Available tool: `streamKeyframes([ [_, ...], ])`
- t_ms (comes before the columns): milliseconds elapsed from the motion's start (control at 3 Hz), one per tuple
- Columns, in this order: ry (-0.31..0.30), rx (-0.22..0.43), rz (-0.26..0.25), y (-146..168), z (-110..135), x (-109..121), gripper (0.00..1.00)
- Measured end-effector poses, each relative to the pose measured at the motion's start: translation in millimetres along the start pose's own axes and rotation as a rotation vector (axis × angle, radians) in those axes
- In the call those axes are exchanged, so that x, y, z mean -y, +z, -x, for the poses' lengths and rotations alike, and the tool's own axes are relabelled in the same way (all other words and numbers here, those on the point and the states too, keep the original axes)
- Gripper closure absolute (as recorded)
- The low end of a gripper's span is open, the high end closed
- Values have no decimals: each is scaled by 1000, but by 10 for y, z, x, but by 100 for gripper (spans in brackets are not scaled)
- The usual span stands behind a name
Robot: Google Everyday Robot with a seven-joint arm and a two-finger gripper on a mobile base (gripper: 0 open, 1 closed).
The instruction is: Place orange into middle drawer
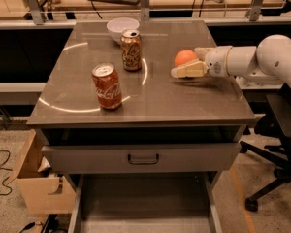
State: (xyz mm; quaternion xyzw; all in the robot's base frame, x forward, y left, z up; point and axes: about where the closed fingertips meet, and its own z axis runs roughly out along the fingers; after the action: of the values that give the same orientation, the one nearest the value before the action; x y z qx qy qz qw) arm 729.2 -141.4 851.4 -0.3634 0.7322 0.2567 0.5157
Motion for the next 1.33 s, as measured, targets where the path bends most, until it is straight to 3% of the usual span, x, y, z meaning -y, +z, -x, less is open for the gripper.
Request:
streamKeyframes([
  [333, -16, 42, -10, 30, 91, 36, 39],
  [1000, -17, 41, 0, 86, 94, 1, 86],
  [1333, -17, 41, 5, 112, 94, -14, 100],
])
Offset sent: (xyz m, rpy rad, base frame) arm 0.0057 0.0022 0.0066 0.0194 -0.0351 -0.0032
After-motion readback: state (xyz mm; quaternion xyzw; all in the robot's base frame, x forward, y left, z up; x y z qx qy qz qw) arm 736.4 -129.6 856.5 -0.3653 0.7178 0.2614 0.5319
